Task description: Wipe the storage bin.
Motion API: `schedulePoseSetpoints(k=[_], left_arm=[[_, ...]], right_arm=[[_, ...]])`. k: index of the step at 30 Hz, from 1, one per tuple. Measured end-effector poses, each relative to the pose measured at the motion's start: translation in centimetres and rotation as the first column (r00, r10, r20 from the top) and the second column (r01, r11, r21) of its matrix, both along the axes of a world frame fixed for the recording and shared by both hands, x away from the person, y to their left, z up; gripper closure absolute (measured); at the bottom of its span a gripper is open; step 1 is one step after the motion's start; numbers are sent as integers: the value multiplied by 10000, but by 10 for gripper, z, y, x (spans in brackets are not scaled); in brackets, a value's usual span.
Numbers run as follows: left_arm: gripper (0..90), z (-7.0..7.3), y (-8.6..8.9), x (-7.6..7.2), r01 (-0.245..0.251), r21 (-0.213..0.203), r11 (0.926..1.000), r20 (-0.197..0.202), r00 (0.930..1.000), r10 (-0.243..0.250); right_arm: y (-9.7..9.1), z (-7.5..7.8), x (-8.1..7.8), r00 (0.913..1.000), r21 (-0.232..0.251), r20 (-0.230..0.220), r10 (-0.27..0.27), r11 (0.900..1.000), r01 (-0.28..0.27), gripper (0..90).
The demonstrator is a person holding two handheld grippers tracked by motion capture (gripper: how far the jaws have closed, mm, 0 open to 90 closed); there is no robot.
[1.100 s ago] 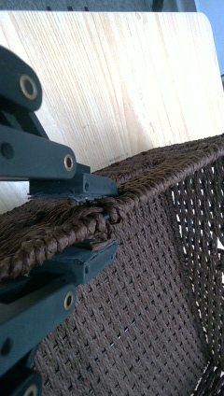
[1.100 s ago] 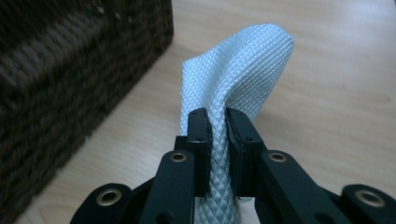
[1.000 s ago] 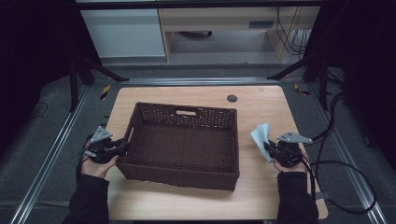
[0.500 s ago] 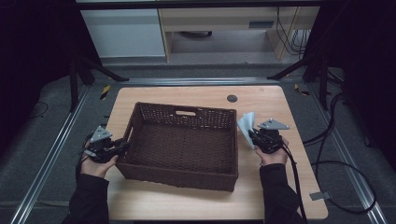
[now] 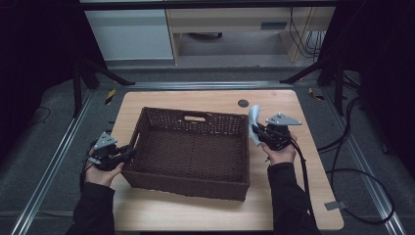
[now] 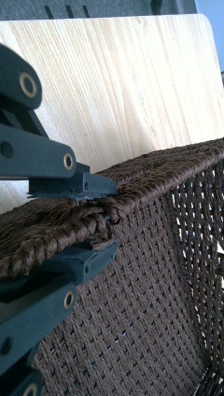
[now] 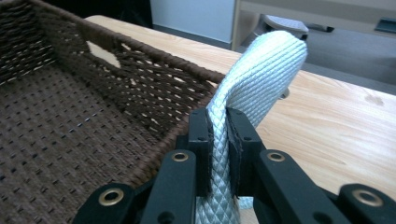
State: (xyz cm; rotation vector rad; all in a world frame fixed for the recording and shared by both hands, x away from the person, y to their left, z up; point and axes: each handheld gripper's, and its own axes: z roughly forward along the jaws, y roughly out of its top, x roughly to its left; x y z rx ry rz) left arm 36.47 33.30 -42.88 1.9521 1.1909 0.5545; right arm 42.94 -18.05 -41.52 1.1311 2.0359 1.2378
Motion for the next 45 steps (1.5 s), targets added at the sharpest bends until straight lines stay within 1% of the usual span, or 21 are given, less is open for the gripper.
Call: schedulePoseSetpoints(k=[2,6,8,11,14,15,17,19,20,23,25,26,28,31,34,36,37,39,41,43,45], left_arm=[[682,0,0,0,0,-20,10000,3,10000,0],[681,0,0,0,-26,-33,10000,21,10000,26],[682,0,-1,0,-35,-19,10000,43,10000,35],[681,0,-1,1,-48,3,10000,67,10000,48],[681,0,-3,1,-46,18,10000,73,10000,46],[681,-1,-3,1,-61,4,10000,93,9999,61],[680,0,-4,2,-99,28,9999,123,9999,99],[680,-1,-4,3,-82,10,10000,113,9999,82],[679,-1,-5,3,-97,0,10000,134,9999,97],[677,-1,-6,5,-110,16,9999,172,9998,109],[677,-1,-7,6,-122,-6,9999,190,9997,123],[677,-1,-8,6,-140,1,9999,189,9997,140],[672,-1,-8,7,-155,33,9999,208,9997,154],[647,-1,-7,7,-225,-7,9997,238,9995,225],[584,-1,-5,7,-287,-103,9995,294,9991,290],[534,-1,-4,7,-349,-27,9994,464,9983,350],[496,-1,-4,6,-344,-85,9994,548,9979,348],[446,3,-1,4,-290,-333,9990,669,9973,311],[410,7,0,0,-124,-581,9982,790,9967,170],[408,10,-1,-3,93,-573,9983,741,9972,-51],[421,8,-4,-6,303,-413,9987,585,9979,-279]], right_arm=[[4,-5,1,9995,-263,-261,183,9995,-190,821],[5,-26,3,9948,-537,-916,441,9973,-492,823],[5,-40,4,9894,-711,-1361,499,9957,-600,823],[4,-58,6,9809,-894,-1885,472,9939,-650,823],[3,-67,9,9736,-1042,-2240,448,9921,-696,822],[3,-67,9,9736,-989,-2236,461,9927,-697,822],[1,-61,9,9767,-676,-2071,570,9951,-724,822],[-2,-51,8,9840,-376,-1667,626,9969,-698,822],[-5,-44,8,9893,-189,-1326,611,9978,-642,822],[-11,-24,9,9958,330,-720,572,9979,-549,823],[-11,-16,9,9964,389,-494,686,9970,-667,823],[-10,-13,9,9965,298,-444,704,9972,-691,823],[-8,-13,9,9957,-23,-528,766,9970,-768,823],[-7,-24,9,9922,-278,-977,777,9963,-807,823],[-5,-42,8,9854,-518,-1481,843,9943,-929,823],[-4,-52,6,9803,-620,-1767,877,9931,-1000,822],[-4,-57,6,9786,-791,-1879,841,9918,-1005,822],[-4,-64,5,9732,-897,-2175,749,9913,-963,821],[-4,-68,2,9710,-843,-2255,790,9914,-1002,821],[-3,-68,0,9686,-812,-2298,944,9899,-1158,821],[-4,-64,-2,9704,-707,-2187,1026,9902,-1206,821]])
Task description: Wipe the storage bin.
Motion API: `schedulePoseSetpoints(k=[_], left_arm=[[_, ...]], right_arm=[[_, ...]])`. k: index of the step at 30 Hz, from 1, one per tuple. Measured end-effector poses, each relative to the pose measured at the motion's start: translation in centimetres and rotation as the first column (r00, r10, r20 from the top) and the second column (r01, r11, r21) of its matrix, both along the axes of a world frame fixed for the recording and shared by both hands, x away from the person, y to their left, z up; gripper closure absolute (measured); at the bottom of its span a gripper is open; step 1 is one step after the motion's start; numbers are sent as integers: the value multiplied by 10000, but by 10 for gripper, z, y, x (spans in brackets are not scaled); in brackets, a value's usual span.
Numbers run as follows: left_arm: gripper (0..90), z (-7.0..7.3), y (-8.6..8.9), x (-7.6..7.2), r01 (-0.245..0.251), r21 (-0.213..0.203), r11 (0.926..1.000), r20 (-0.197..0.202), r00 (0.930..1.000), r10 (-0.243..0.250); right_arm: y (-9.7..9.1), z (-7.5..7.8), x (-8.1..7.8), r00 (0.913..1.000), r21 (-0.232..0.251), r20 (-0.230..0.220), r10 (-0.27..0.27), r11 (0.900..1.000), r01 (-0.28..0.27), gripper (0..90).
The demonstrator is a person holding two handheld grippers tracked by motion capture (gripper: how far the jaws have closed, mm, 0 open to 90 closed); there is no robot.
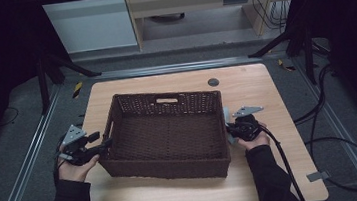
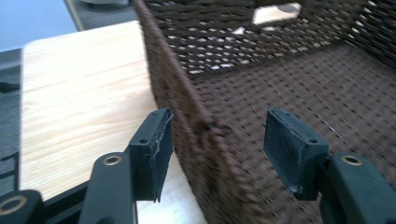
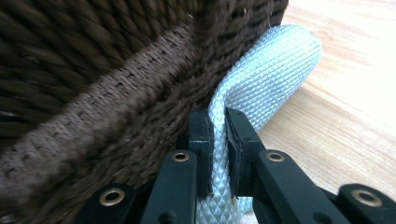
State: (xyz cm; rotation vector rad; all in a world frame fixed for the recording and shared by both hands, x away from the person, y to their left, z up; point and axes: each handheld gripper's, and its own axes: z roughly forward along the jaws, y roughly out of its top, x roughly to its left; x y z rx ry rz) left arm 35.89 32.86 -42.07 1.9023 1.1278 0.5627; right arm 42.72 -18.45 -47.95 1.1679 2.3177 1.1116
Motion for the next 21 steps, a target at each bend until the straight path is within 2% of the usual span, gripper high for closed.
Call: schedulePoseSetpoints(k=[2,6,8,10,12,16,21], left_arm=[[470,-2,-3,-1,-1,215,9998,-256,9997,7],[536,-2,-2,-1,-187,35,9998,-420,9989,188],[569,-2,-3,-1,-308,268,9992,-430,9986,319],[612,-3,-4,-1,-490,416,9979,-444,9977,508],[653,-4,-5,0,-697,480,9964,-533,9960,723],[682,-6,-3,2,-687,263,9973,-664,9953,703],[698,-6,-4,2,-760,300,9967,-652,9948,778]], right_arm=[[-5,12,-3,9993,487,380,23,9988,-42,822],[-12,40,-14,9898,1286,1414,173,9911,-357,824],[-13,49,-19,9841,1385,1750,309,9888,-556,825],[-11,52,-22,9818,1292,1843,458,9891,-704,825],[-11,49,-21,9834,1164,1732,539,9904,-748,826],[-11,31,-17,9937,767,957,578,9949,-653,825],[-8,7,-14,9985,122,75,551,9984,-552,825]])
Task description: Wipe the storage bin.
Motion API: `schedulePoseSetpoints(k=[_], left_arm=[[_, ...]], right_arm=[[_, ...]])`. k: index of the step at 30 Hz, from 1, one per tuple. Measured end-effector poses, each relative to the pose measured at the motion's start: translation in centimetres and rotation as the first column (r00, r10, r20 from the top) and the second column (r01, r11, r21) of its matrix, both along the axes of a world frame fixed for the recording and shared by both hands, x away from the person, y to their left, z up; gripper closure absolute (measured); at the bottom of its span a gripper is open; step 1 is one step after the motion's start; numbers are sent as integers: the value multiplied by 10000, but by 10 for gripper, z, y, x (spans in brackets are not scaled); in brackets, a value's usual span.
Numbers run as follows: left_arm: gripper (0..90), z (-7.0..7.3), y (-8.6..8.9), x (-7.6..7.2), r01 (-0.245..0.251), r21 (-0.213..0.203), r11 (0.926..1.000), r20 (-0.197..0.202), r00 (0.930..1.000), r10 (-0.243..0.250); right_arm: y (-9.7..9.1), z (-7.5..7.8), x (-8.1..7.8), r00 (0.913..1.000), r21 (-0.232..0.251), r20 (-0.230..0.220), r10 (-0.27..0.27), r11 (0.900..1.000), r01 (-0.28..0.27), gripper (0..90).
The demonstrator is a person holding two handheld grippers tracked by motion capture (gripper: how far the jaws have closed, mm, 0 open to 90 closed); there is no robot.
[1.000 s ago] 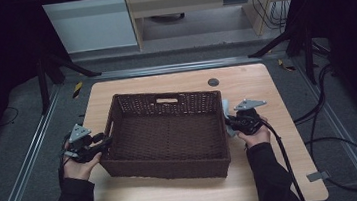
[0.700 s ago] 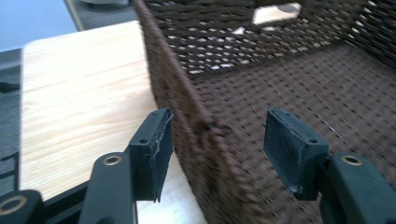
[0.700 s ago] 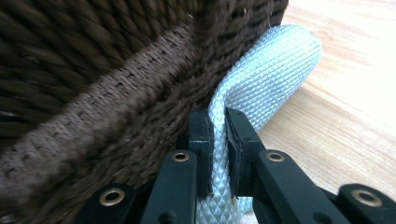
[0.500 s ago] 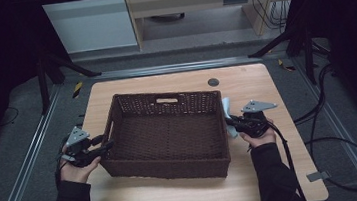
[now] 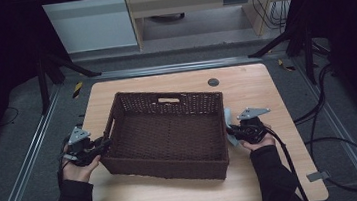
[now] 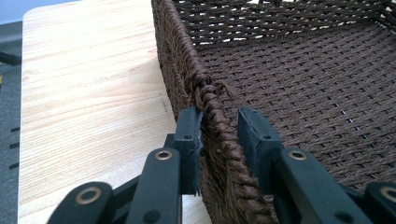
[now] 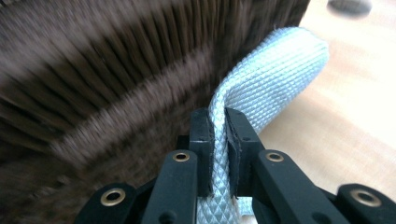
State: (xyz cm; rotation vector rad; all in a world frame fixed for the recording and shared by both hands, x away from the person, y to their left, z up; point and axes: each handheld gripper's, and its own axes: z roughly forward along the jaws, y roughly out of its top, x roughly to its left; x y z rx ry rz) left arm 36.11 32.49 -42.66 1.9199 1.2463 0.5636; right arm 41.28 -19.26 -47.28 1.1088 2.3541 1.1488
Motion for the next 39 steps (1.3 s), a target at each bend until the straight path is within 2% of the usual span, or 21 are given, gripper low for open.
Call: schedulePoseSetpoints(k=[2,4,6,8,10,14,18,21,22,23,26,30,35,37,39], left_arm=[[700,0,0,1,26,13,10000,-21,10000,-26],[698,1,0,2,59,19,10000,-59,10000,-59],[672,1,1,3,178,222,9996,7,9998,-178],[592,1,2,4,235,422,9988,158,9996,-242],[574,1,5,6,404,307,9987,133,9991,-408],[535,1,8,8,665,340,9972,392,9969,-678],[537,5,9,8,696,390,9968,553,9959,-717],[588,2,7,10,795,281,9964,312,9963,-803],[625,0,5,11,831,351,9959,191,9963,-838],[670,0,5,11,812,224,9964,141,9966,-815],[684,-1,6,10,691,45,9976,99,9976,-692],[692,-1,4,11,633,150,9979,128,9979,-635],[694,0,-1,16,468,365,9982,155,9988,-474],[694,0,-4,19,406,499,9979,174,9990,-415],[691,0,-5,23,376,449,9983,180,9991,-385]], right_arm=[[1,-6,0,9995,-206,-295,-57,9998,51,824],[1,-10,-1,9993,-349,-372,-70,9994,57,824],[-1,-10,-3,9992,-245,-392,-98,9997,88,824],[-1,-8,-6,9992,-205,-409,-48,9998,40,824],[-1,-6,-9,9993,-166,-366,16,9999,-22,824],[-1,4,-14,10000,104,-30,91,9999,-90,824],[-3,21,-19,9986,461,531,42,9989,-66,823],[-5,32,-21,9958,692,918,13,9976,-77,824],[-6,36,-23,9943,841,1070,-8,9964,-83,824],[-6,40,-24,9923,916,1239,-36,9958,-78,824],[-8,45,-27,9905,1012,1374,47,9947,-187,825],[-6,33,-30,9950,630,971,240,9976,-302,825],[-6,13,-31,9986,185,482,212,9996,-221,824],[-8,5,-28,9996,157,277,106,9998,-110,824],[-8,-3,-25,9999,128,75,72,9999,-73,824]])
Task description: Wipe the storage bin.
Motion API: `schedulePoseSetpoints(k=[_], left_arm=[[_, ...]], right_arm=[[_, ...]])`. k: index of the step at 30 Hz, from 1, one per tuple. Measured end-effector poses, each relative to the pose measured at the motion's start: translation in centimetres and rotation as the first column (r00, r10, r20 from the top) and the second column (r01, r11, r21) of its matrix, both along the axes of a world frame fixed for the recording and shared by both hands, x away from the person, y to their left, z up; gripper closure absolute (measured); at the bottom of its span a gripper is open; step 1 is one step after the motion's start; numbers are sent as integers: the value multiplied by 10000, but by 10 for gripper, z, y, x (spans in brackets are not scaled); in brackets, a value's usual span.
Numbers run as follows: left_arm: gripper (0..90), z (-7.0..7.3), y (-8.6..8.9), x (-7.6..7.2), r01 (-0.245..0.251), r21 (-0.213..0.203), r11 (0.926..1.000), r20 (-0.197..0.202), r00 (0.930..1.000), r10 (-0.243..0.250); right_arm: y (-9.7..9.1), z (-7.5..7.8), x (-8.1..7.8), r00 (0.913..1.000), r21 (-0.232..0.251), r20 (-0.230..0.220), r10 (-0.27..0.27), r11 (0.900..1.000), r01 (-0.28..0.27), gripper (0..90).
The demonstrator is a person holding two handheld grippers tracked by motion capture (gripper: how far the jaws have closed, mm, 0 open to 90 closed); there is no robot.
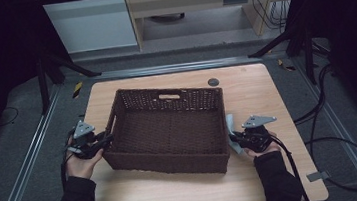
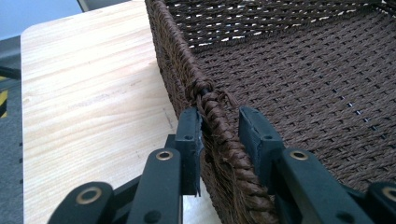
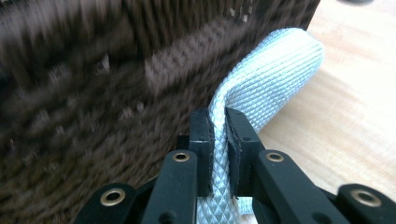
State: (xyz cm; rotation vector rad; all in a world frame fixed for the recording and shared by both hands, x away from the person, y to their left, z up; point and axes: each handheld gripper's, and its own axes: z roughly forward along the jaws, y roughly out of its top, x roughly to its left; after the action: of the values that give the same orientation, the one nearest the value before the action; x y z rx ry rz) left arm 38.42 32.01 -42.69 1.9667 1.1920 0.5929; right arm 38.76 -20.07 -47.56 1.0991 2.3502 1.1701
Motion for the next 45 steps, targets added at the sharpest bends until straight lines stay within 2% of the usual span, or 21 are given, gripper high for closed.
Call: schedulePoseSetpoints(k=[2,3,5,8,11,13,15,18,24,29,32,34,36,39,40,42,45], left_arm=[[689,0,1,2,26,-98,9999,-46,10000,-27],[688,-1,1,3,4,-158,9999,-27,10000,-5],[687,-1,1,3,43,-183,9998,-48,10000,-44],[687,-1,1,3,36,-220,9998,-65,10000,-38],[687,-1,1,3,26,-215,9998,-55,10000,-27],[687,-1,2,3,5,-220,9998,-43,10000,-6],[687,-2,2,3,-20,-340,9994,-99,9999,17],[688,-1,2,3,-35,-276,9996,-49,10000,34],[689,-2,0,5,-99,-289,9995,-87,9999,96],[688,-2,-4,9,-202,-257,9995,-54,9998,200],[684,-2,-3,11,-208,-430,9989,-69,9998,205],[680,-3,-2,10,-203,-451,9988,-63,9998,200],[680,-3,-3,10,-206,-394,9990,-24,9998,205],[679,-3,-3,10,-203,-427,9989,-34,9998,201],[678,-3,-2,10,-208,-447,9988,-48,9998,206],[678,-3,-2,10,-213,-462,9987,-50,9998,211],[684,-3,-3,9,-230,-377,9990,-10,9997,229]], right_arm=[[1,-8,4,9996,-217,-274,21,9998,-27,824],[2,-11,5,9991,-216,-414,37,9998,-46,824],[3,-10,6,9991,-70,-412,102,9999,-105,824],[3,8,2,9992,422,323,241,9988,-254,824],[1,32,-5,9925,993,1225,58,9949,-181,824],[1,44,-11,9862,1036,1654,27,9944,-201,824],[2,46,-13,9851,864,1718,112,9959,-263,824],[1,40,-11,9895,731,1437,146,9970,-254,825],[-2,16,-9,9981,365,592,195,9991,-217,825],[2,0,-10,9992,-276,35,410,9988,-408,824],[5,-4,-10,9984,-374,-152,540,9978,-545,824],[4,2,-10,9986,-169,52,531,9985,-530,824],[0,13,-11,9980,375,491,405,9984,-424,824],[-7,31,-15,9919,1145,1255,178,9929,-323,824],[-8,36,-17,9890,1272,1469,195,9911,-385,824],[-10,43,-20,9850,1393,1699,310,9887,-551,825],[-9,42,-23,9862,1196,1591,451,9907,-646,825]])
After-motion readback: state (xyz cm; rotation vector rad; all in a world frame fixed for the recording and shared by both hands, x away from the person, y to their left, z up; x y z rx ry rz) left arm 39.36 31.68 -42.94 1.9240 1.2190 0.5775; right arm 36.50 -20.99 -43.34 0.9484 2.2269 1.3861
